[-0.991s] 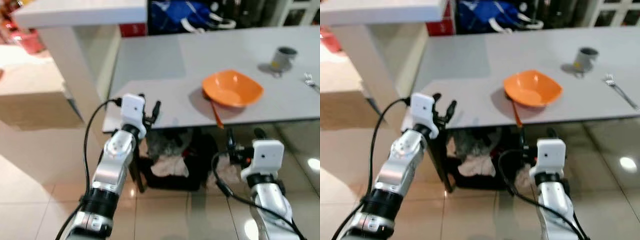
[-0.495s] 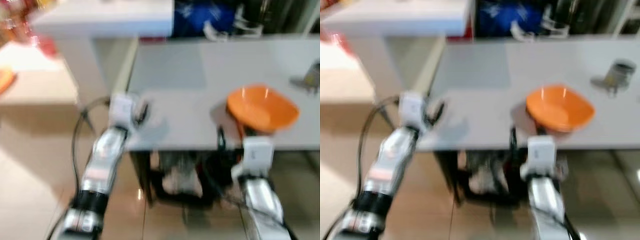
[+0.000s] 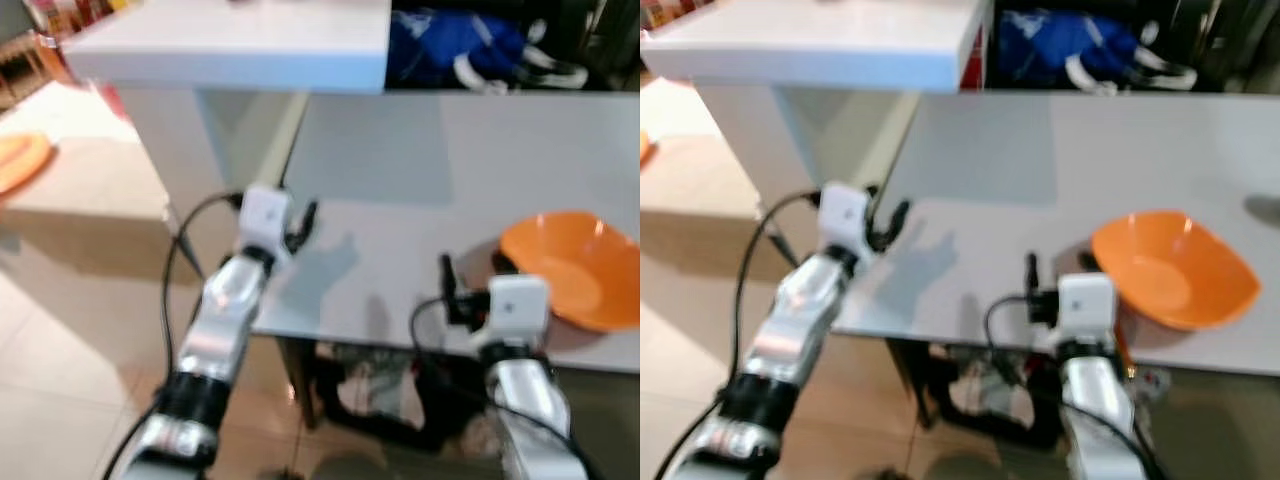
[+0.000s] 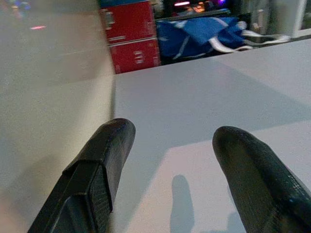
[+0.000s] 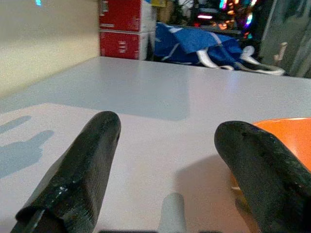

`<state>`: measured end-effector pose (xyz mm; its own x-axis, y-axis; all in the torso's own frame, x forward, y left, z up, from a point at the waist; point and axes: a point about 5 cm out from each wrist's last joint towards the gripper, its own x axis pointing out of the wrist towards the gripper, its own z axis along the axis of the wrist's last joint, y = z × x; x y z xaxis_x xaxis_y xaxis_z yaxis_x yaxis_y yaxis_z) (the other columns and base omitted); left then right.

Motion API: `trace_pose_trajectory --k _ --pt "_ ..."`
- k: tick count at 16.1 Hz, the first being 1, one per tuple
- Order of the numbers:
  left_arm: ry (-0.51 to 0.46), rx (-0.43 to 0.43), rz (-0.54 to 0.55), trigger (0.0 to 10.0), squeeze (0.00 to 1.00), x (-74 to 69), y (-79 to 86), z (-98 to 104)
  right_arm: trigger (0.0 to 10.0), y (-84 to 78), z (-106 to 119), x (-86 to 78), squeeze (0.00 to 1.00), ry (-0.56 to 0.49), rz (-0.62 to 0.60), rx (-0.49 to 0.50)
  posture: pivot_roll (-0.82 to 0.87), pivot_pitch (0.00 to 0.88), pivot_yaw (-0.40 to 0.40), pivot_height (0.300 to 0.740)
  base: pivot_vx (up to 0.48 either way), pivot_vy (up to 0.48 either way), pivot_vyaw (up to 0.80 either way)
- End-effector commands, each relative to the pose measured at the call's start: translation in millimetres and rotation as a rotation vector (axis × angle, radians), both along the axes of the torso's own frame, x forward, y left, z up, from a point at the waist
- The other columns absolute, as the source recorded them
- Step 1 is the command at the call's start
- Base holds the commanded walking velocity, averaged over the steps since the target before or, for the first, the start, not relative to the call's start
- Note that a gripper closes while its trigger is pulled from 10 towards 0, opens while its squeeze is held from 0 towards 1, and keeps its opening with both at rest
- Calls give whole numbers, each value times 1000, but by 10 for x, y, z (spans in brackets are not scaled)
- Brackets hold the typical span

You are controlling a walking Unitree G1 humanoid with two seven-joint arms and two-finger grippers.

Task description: Setting the table

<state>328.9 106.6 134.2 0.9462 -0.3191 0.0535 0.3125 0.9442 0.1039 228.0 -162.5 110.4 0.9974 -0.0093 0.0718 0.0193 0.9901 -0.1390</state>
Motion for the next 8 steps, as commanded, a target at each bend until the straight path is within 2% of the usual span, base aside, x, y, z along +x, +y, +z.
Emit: trace_pose_trajectory --k 1,3,5,8 --pt "-11 5 -8 10000 0 8 -29 27 10000 -25 -3 5 0 -1 1 3 -33 0 88 740 0 0 0" --pt "-11 9 -8 10000 0 15 -27 35 10000 -17 24 53 0 -15 7 4 -30 0 92 740 0 0 0" --pt "-13 19 -9 10000 0 -2 -21 27 10000 -16 19 195 0 -23 13 8 -23 0 95 740 0 0 0" --pt "-31 28 -3 10000 0 -1 -16 64 10000 -120 -43 313 0 -4 -23 11 -5 0 91 740 0 0 0"
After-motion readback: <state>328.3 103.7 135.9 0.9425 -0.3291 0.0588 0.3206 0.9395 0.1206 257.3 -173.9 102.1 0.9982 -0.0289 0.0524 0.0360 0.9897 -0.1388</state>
